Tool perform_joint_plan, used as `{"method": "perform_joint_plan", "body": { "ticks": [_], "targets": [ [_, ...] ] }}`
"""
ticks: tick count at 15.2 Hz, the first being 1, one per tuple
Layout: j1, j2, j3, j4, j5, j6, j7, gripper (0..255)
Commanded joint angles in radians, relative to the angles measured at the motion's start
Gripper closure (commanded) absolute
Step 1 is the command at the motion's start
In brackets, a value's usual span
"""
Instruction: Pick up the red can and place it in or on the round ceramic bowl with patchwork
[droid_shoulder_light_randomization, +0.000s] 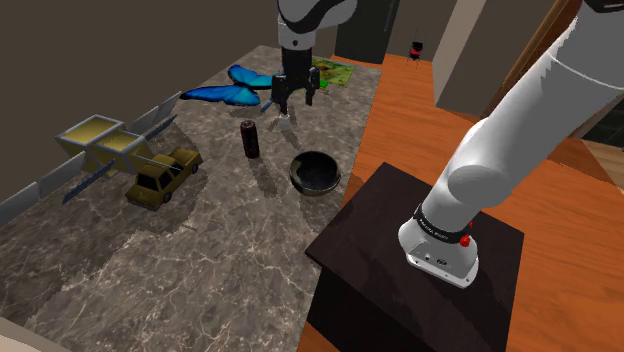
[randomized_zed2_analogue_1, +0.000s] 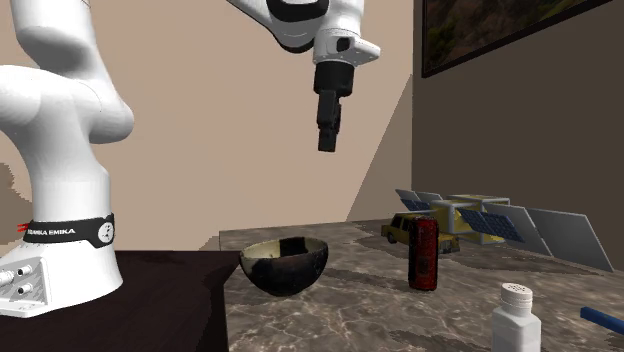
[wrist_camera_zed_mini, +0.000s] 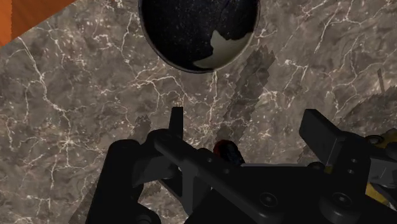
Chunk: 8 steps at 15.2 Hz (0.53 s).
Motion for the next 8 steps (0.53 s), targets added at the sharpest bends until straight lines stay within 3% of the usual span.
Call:
{"method": "perform_joint_plan", "body": {
  "ticks": [1,8],
  "targets": [
    [0.002,0.081,0.006,0.054,-0.006,0.035,0.016,0],
    [0.014,0.349,0.013,0.263,-0.038,0.112,0.068,0]
  ]
}}
